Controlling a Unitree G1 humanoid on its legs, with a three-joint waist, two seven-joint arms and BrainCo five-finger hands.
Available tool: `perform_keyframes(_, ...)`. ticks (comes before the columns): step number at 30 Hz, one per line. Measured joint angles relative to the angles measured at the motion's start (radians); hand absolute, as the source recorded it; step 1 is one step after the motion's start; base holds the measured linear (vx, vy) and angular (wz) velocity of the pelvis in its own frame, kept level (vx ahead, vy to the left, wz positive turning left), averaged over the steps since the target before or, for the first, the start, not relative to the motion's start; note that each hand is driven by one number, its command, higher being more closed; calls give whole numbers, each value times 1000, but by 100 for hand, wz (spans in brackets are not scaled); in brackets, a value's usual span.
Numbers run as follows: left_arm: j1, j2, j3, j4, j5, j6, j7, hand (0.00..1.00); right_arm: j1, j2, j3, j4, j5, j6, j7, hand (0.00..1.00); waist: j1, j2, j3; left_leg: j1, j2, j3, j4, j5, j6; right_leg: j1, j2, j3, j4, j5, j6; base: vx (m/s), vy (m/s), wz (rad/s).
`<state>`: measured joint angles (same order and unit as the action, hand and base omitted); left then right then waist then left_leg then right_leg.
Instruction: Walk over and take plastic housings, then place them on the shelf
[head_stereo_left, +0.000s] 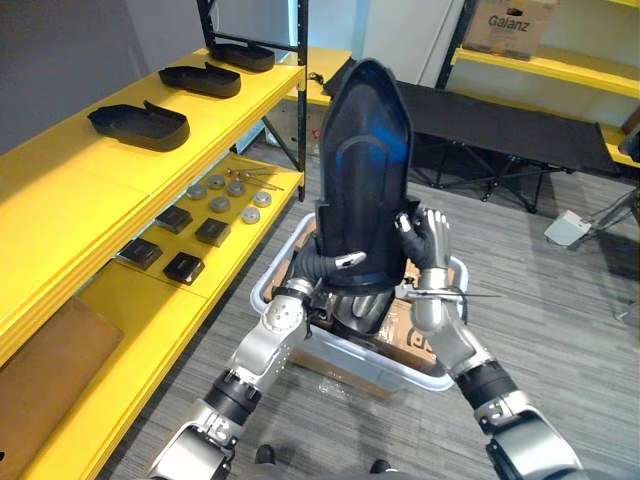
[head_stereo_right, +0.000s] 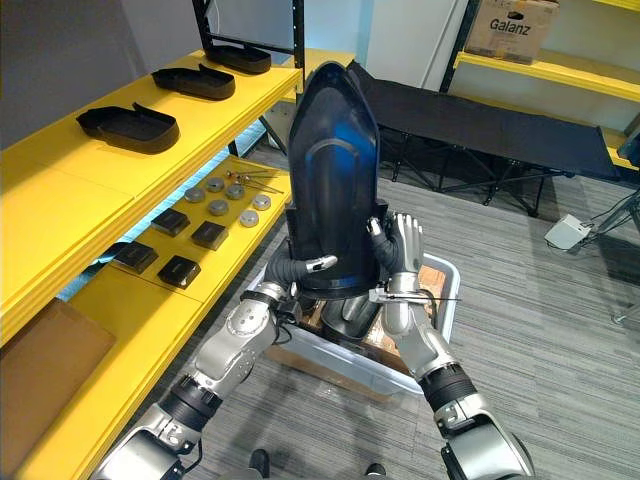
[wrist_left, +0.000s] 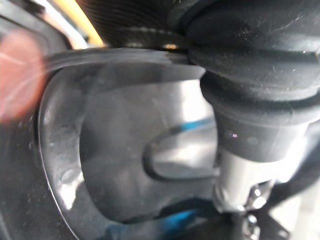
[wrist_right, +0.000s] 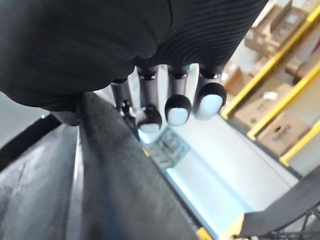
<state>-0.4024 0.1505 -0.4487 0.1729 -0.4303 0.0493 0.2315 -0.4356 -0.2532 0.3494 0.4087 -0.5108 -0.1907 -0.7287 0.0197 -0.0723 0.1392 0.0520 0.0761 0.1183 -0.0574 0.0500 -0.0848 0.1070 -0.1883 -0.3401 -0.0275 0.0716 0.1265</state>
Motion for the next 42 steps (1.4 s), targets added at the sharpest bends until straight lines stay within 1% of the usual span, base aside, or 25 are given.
perform_keyframes(3, 0, 0, 0, 9, -62, 14, 4, 100, 5, 1, 22, 0, 25, 0, -13, 100, 1, 0, 0, 0, 0, 0, 3, 0, 0, 2, 0, 0, -1, 0, 0, 0, 0, 0)
perform_keyframes(5, 4, 0, -3, 25, -132, 14, 10, 100, 13, 1, 33, -1, 29, 0, -14, 100, 1, 0, 0, 0, 1, 0, 10, -2, -2, 4, 0, 1, -2, 0, 0, -32, -4, 0)
perform_keyframes(8, 14, 0, -16, 30, -192, 12, 31, 100, 29, 6, 44, -4, 37, 1, -18, 100, -1, 1, 0, 4, 4, 0, 17, -5, -2, 17, 0, -1, -7, 0, 0, 0, 0, 0)
perform_keyframes(9, 16, 0, -17, 30, -196, 9, 34, 100, 30, 6, 47, -5, 37, 1, -21, 100, -1, 1, -1, 4, 5, 0, 17, -5, -2, 17, 0, -2, -8, 0, 0, -35, 2, -1)
perform_keyframes(11, 23, 0, -30, 33, -237, -26, 43, 100, 30, 11, 60, -16, 51, 1, -41, 100, -1, 2, -1, 2, 7, 1, 19, -5, -3, 17, 2, -2, -15, 2, -2, -39, -2, -5)
perform_keyframes(12, 23, 0, -34, 36, -258, -31, 43, 100, 31, 11, 65, -21, 63, 2, -44, 100, -1, 3, -2, 1, 7, 1, 19, -5, -3, 16, 2, -2, -16, 3, -2, -33, -1, -3)
perform_keyframes(14, 23, 1, -46, 50, -317, -58, 43, 100, 38, 11, 74, -30, 68, 4, -57, 100, -4, 8, -5, 1, 7, 1, 20, -5, -3, 16, 1, -1, -16, 3, -2, 0, 0, 0)
perform_keyframes(20, 44, 1, -65, 57, -387, -102, 41, 100, 46, 11, 80, -34, 69, 7, -58, 100, -5, 22, -14, 1, 8, 5, 19, -6, -3, 13, 2, 5, -17, 3, -2, 0, 0, 0)
perform_keyframes(21, 51, 0, -65, 57, -389, -108, 38, 100, 50, 11, 84, -35, 69, 6, -58, 0, -5, 22, -14, 2, 8, 6, 19, -6, -3, 13, 3, 8, -17, 4, -2, 0, 0, 0)
perform_keyframes(22, 53, 0, -66, 57, -406, -110, 36, 100, 56, 14, 85, -38, 71, 1, -58, 0, -5, 22, -14, 2, 9, 6, 18, -6, -3, 13, 4, 8, -17, 4, -2, 0, 0, 0)
perform_keyframes(24, 57, -1, -66, 57, -473, -113, 28, 100, 69, 31, 85, -49, 77, -12, -60, 0, -6, 22, -14, 2, 10, 8, 18, -6, -3, 11, 5, 10, -17, 7, -2, 0, 0, 0)
perform_keyframes(25, 57, -1, -66, 57, -473, -113, 28, 100, 69, 31, 85, -49, 77, -12, -60, 0, -6, 22, -14, 2, 10, 8, 18, -6, -3, 11, 5, 10, -17, 7, -2, 0, 0, 0)
perform_keyframes(26, 61, -4, -64, 57, -505, -125, 21, 100, 72, 44, 85, -51, 94, -37, -61, 0, -6, 22, -14, 2, 11, 9, 17, -6, -3, 10, 6, 11, -17, 7, -2, 0, 0, 0)
perform_keyframes(30, 81, -8, -50, 57, -503, -150, 1, 100, 89, 67, 85, -62, 108, -63, -83, 0, -4, 22, -14, 10, 13, 22, 13, -7, -5, 12, 7, 14, -17, 7, -2, -2, 1, -6)
perform_keyframes(33, 91, -41, -28, 49, -493, -172, -2, 100, 119, 83, 76, -119, 135, -76, -104, 0, -3, 21, -15, 16, 14, 30, 13, -12, -7, 13, 7, 20, -17, 7, -2, -11, 5, -8)
perform_keyframes(34, 99, -55, -9, 22, -472, -181, -1, 100, 127, 89, 66, -147, 144, -78, -106, 0, -5, 20, -15, 16, 14, 34, 13, -12, -7, 10, 11, 23, -16, 7, -2, -15, -9, -10)
perform_keyframes(36, 122, -76, 35, -54, -420, -184, 2, 100, 133, 100, 53, -199, 144, -81, -105, 0, -7, 21, -15, 17, 15, 41, 12, -12, -7, 0, 14, 36, -13, 7, -3, -12, -5, -16)
perform_keyframes(37, 132, -87, 56, -97, -376, -195, 3, 100, 133, 103, 39, -241, 142, -85, -101, 0, -7, 21, -15, 18, 15, 52, 10, -13, -8, -3, 15, 41, -12, 7, -3, -1, 11, -13)
perform_keyframes(39, 132, -96, 74, -143, -317, -201, 2, 100, 133, 96, 13, -313, 132, -85, -87, 0, -8, 21, -15, 25, 11, 54, 7, -12, -7, -1, 15, 42, -12, 8, -3, 4, 10, -7)
perform_keyframes(41, 131, -111, 102, -187, -219, -204, 0, 100, 132, 69, -33, -404, 103, -75, -30, 0, -8, 19, -18, 40, 9, 57, -4, -12, -7, 2, 14, 46, -10, 8, -3, 0, 13, -5)
perform_keyframes(42, 131, -115, 112, -193, -191, -204, 0, 100, 131, 56, -47, -425, 100, -73, -11, 0, -8, 19, -18, 41, 8, 57, -5, -12, -7, 2, 13, 47, -9, 8, -3, -4, 13, -4)
